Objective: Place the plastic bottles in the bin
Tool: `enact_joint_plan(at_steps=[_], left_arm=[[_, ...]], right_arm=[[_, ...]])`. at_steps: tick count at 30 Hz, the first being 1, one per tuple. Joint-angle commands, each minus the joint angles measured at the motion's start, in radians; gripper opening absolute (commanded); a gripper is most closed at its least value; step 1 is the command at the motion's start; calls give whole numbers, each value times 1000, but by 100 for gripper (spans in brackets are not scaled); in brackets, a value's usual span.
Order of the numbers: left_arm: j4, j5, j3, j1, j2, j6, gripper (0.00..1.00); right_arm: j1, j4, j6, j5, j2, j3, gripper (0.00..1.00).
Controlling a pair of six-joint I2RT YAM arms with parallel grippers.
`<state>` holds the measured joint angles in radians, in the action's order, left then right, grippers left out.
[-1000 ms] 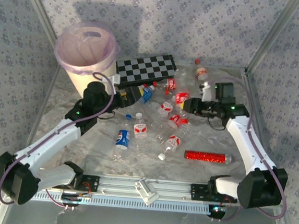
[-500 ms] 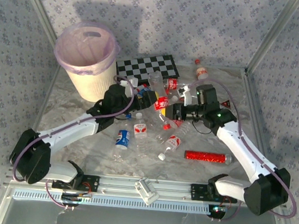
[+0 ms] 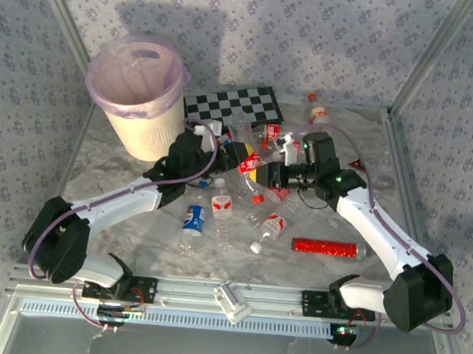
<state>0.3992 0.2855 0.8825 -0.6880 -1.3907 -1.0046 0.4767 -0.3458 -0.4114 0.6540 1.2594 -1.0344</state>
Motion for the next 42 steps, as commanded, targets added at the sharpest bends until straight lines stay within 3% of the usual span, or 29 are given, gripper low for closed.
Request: enact_joint_plan(at_steps=[1, 3, 7, 10, 14, 21, 26, 35, 42], left_arm=[[-15, 15, 59, -4, -4, 26, 41], [-63, 16, 90, -2, -1, 56, 36], [-200, 44, 199, 52, 15, 143, 33], [-350, 55, 337, 142, 43, 241, 33], [-547, -19, 553, 279, 61, 398, 30], [-584, -56, 772, 551, 1, 461, 2], [-626, -159, 877, 663, -104, 526, 0], [-1147, -251, 1376, 700, -508, 737, 0], [-1321, -330, 1421, 671, -663, 859, 0]], right_arm=[[5, 11, -1, -3, 0, -19, 32], [6, -5, 2, -13, -2, -31, 42], [-15, -62, 12, -51, -16, -57, 81], [-54, -143, 30, -129, -59, -61, 94], [-107, -250, 62, -235, -105, -26, 95], [-118, -179, -40, -206, -174, 150, 95], [-88, -208, -45, -239, -199, 185, 95], [-122, -362, -8, -318, -314, 165, 95], [-160, -389, -1, -325, -341, 181, 95]])
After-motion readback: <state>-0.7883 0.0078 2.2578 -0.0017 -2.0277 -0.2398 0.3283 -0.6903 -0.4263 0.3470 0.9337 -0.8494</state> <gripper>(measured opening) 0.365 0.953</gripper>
